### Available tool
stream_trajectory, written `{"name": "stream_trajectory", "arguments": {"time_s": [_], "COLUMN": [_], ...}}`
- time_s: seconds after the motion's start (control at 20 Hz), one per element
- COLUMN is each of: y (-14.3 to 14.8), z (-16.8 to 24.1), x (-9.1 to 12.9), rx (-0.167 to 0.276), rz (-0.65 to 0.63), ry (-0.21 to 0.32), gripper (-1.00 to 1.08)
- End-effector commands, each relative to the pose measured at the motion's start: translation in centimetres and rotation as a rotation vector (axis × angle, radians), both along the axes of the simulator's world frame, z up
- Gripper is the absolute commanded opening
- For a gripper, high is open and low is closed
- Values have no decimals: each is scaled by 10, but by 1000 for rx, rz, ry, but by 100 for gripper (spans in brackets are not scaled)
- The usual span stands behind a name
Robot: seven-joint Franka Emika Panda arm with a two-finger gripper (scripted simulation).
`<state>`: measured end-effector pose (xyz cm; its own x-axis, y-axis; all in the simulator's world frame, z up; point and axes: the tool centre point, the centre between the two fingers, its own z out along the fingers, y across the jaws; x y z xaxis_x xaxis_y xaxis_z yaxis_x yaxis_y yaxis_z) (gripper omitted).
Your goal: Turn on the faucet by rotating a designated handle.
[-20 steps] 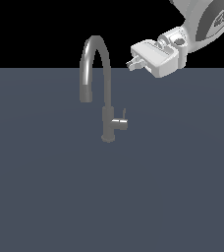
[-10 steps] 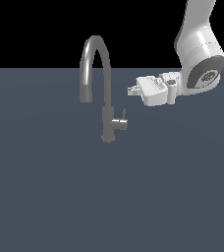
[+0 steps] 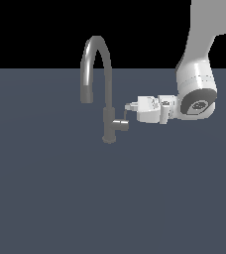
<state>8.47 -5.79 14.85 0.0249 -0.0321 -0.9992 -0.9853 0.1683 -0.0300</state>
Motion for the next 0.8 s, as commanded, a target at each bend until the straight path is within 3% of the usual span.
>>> {"name": "stream_trajectory", "arguments": {"time_s": [0.0, 0.45, 0.75], "y": [2, 4, 7], "z": [-7, -11, -6], "x": [1, 1, -13], "rx": [20, 32, 32], "rz": [-19, -29, -29], "ry": [16, 25, 25], "gripper": [-100, -100, -100]}}
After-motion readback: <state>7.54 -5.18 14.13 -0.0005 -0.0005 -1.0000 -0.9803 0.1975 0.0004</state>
